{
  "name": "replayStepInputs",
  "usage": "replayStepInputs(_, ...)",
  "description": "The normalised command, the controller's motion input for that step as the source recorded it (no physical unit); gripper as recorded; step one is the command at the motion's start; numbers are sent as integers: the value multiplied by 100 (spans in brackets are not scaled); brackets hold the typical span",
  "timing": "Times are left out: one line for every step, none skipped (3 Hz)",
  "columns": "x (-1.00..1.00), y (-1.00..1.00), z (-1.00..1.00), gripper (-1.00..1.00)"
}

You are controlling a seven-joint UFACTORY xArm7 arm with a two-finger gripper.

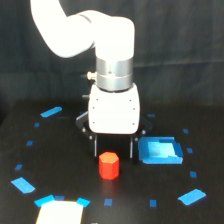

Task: Pick up the red object from the table

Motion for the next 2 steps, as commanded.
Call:
replayStepInputs(-36,-72,-25,5)
replayStepInputs(7,-87,-46,27)
